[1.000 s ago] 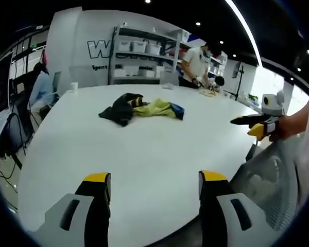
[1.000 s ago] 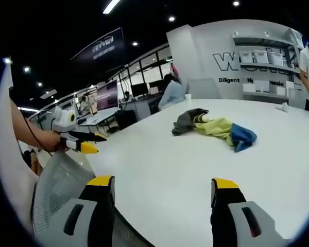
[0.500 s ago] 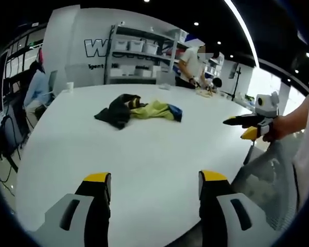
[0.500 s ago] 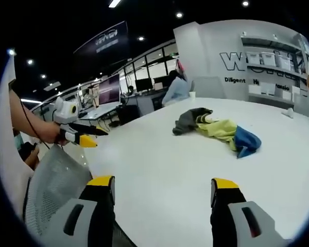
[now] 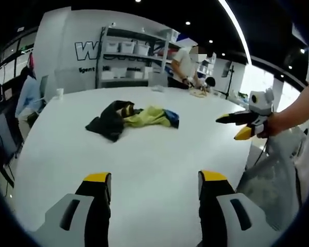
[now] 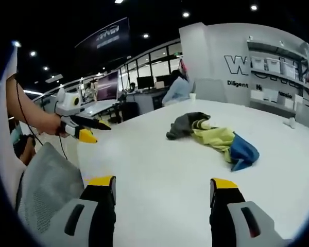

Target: Fold the garment on the visible template until the final outline fits inside the template.

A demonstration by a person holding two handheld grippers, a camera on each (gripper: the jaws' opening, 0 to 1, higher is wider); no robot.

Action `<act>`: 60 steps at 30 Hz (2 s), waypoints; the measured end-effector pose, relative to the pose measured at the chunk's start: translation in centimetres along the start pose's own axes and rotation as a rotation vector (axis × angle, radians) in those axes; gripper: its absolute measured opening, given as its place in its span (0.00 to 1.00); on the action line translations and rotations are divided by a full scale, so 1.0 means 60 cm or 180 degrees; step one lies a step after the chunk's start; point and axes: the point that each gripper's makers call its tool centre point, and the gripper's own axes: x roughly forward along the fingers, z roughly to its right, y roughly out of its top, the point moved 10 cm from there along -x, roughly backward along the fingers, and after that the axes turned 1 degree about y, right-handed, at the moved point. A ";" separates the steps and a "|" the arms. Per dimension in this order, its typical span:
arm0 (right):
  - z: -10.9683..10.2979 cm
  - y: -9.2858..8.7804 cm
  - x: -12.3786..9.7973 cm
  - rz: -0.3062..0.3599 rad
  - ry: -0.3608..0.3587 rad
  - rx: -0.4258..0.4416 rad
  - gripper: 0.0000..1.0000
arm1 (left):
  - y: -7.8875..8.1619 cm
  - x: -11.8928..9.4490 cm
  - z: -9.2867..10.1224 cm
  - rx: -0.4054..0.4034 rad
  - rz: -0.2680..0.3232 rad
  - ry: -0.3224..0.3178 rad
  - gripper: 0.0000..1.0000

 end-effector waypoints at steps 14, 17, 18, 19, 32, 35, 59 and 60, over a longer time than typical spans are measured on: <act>0.070 0.048 0.069 -0.0028 0.0028 -0.0191 0.69 | 0.076 0.085 -0.049 0.0272 0.0004 -0.0211 0.66; 0.086 0.058 0.084 -0.0025 0.0029 -0.0213 0.69 | 0.092 0.104 -0.060 0.0322 0.0005 -0.0243 0.66; 0.091 0.061 0.088 -0.0032 0.0030 -0.0234 0.69 | 0.096 0.109 -0.064 0.0334 0.0002 -0.0251 0.66; 0.095 0.064 0.092 -0.0033 0.0034 -0.0238 0.68 | 0.101 0.118 -0.070 0.0353 -0.0002 -0.0264 0.65; 0.172 0.101 0.141 -0.0077 0.0057 -0.0367 0.64 | 0.147 0.210 -0.124 0.0555 -0.0123 -0.0394 0.60; 0.188 0.113 0.153 -0.0064 0.0069 -0.0390 0.62 | 0.158 0.226 -0.136 0.0597 -0.0145 -0.0411 0.58; 0.273 0.147 0.224 -0.0177 0.0161 -0.0502 0.52 | 0.283 0.416 -0.219 0.1168 -0.0231 -0.0645 0.38; 0.275 0.147 0.224 -0.0171 0.0176 -0.0498 0.52 | 0.285 0.423 -0.220 0.1218 -0.0244 -0.0665 0.38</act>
